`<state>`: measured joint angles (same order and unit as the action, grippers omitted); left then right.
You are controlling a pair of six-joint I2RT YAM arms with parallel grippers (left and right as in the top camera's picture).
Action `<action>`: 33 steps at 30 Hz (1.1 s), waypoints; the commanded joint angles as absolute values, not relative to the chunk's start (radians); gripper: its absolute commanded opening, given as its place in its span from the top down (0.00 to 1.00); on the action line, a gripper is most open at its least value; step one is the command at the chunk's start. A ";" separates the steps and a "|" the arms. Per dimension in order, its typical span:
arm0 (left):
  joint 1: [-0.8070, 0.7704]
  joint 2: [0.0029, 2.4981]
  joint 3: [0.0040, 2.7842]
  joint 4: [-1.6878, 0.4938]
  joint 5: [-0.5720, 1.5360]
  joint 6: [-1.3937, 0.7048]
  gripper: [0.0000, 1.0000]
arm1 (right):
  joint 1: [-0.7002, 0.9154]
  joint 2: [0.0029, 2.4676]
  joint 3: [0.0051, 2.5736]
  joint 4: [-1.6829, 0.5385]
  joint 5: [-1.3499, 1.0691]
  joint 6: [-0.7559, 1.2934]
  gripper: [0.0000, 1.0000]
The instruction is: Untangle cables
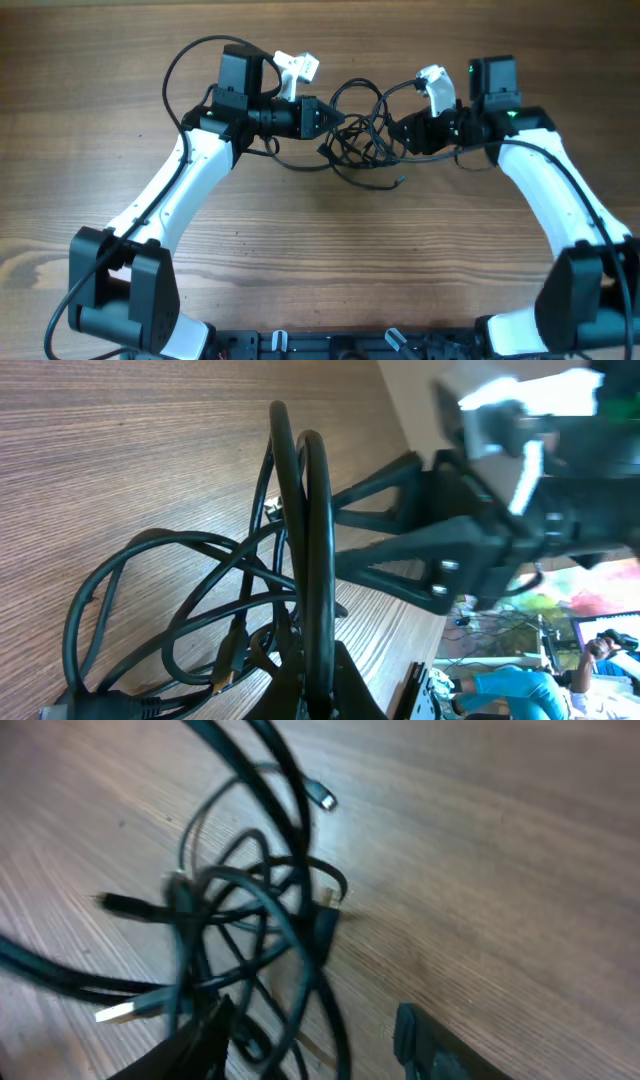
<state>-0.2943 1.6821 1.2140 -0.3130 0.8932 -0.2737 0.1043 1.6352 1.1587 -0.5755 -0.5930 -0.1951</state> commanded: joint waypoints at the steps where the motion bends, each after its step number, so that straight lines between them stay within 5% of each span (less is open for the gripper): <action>1: -0.293 1.686 1.211 -0.311 0.934 -0.254 0.96 | 0.110 1.692 1.174 -0.572 -0.589 -0.154 0.49; 5: -0.293 1.686 1.211 -0.311 0.934 -0.254 0.96 | 0.115 1.723 1.174 -0.561 -0.656 -0.156 0.62; 8: -0.293 1.686 1.211 -0.311 0.933 -0.254 0.96 | 0.115 1.728 1.174 -0.562 -0.661 -0.153 0.88; 10: -0.293 1.686 1.211 -0.323 0.904 -0.254 0.96 | 0.107 1.717 1.175 -0.562 -0.713 -0.145 0.96; 18: -0.299 1.689 1.211 -0.490 0.393 -0.488 0.96 | 0.068 1.420 1.192 -0.569 -1.007 -0.130 0.96; 27: -0.299 1.702 1.211 -0.551 0.339 -0.488 0.96 | -0.002 1.052 1.192 -0.429 -0.978 0.193 0.96; 33: -0.299 1.702 1.210 -0.558 0.334 -0.487 0.96 | -0.125 0.937 1.192 -0.443 -0.714 0.458 0.96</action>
